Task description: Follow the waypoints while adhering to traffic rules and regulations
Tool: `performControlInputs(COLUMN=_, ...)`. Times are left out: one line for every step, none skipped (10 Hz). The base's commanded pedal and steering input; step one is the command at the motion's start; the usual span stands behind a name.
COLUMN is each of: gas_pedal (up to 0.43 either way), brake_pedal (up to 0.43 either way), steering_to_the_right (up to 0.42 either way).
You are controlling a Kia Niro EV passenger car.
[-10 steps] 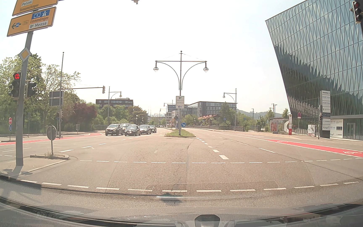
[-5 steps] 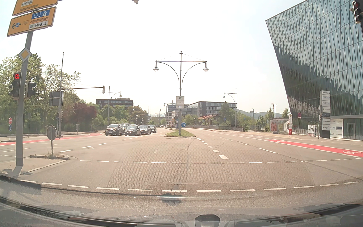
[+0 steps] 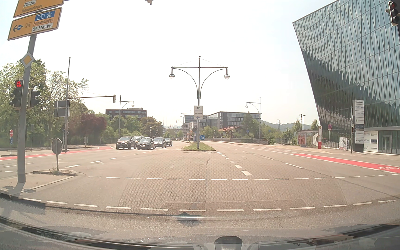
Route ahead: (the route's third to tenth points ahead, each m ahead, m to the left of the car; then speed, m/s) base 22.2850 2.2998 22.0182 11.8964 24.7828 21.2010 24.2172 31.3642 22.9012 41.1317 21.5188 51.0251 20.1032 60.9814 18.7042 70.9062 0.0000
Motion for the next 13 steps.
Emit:
performControlInputs(gas_pedal=0.000, brake_pedal=0.287, steering_to_the_right=-0.001)
performControlInputs(gas_pedal=0.000, brake_pedal=0.287, steering_to_the_right=-0.002)
performControlInputs(gas_pedal=0.000, brake_pedal=0.287, steering_to_the_right=-0.001)
performControlInputs(gas_pedal=0.000, brake_pedal=0.287, steering_to_the_right=-0.002)
performControlInputs(gas_pedal=0.000, brake_pedal=0.287, steering_to_the_right=-0.002)
performControlInputs(gas_pedal=0.000, brake_pedal=0.287, steering_to_the_right=-0.001)
performControlInputs(gas_pedal=0.000, brake_pedal=0.287, steering_to_the_right=-0.001)
performControlInputs(gas_pedal=0.000, brake_pedal=0.287, steering_to_the_right=-0.002)
performControlInputs(gas_pedal=0.000, brake_pedal=0.287, steering_to_the_right=-0.002)
performControlInputs(gas_pedal=0.000, brake_pedal=0.287, steering_to_the_right=-0.002)
performControlInputs(gas_pedal=0.000, brake_pedal=0.287, steering_to_the_right=-0.001)
performControlInputs(gas_pedal=0.000, brake_pedal=0.287, steering_to_the_right=-0.001)
performControlInputs(gas_pedal=0.000, brake_pedal=0.287, steering_to_the_right=-0.001)
